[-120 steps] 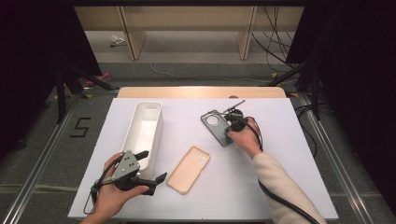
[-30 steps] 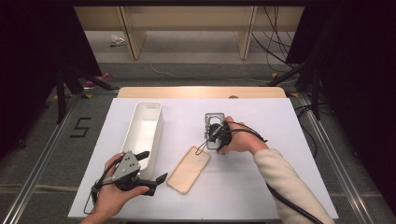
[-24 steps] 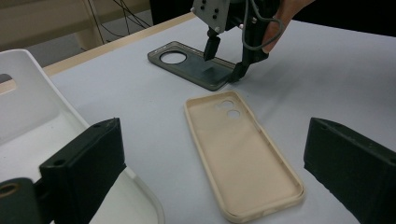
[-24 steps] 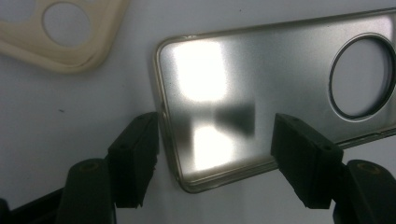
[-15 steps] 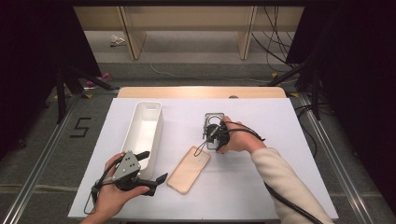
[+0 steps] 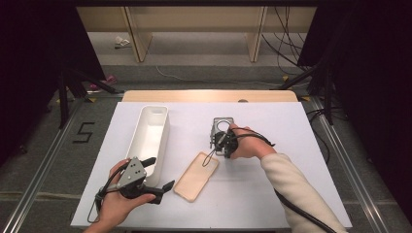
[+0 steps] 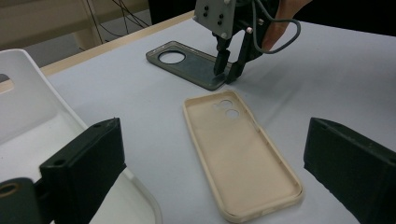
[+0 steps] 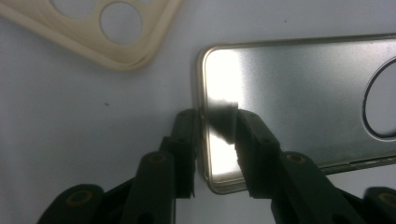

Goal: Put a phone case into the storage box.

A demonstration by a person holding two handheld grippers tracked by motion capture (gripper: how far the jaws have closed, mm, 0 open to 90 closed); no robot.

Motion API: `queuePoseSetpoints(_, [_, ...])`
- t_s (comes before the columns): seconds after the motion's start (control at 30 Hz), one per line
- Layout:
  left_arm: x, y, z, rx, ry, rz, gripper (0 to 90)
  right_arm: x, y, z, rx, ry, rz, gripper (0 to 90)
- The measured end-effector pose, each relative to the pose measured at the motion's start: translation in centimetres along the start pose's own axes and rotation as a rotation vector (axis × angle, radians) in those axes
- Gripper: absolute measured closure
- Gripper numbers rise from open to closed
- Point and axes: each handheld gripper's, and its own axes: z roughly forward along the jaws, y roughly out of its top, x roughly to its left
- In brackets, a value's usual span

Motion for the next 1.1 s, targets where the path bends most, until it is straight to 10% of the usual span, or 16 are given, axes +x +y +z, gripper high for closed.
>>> queuePoseSetpoints(0.6, [0.0, 0.0, 0.0, 0.000, 0.000, -0.001, 5.0, 0.6, 0.2, 0.0, 0.016, -0.007, -0.029, 88.0])
queuePoseSetpoints(1.1, [0.1, -0.1, 0.1, 0.004, 0.005, 0.001, 5.5, 0.4, -2.1, -1.6, -0.196, 0.023, 0.122, 88.6])
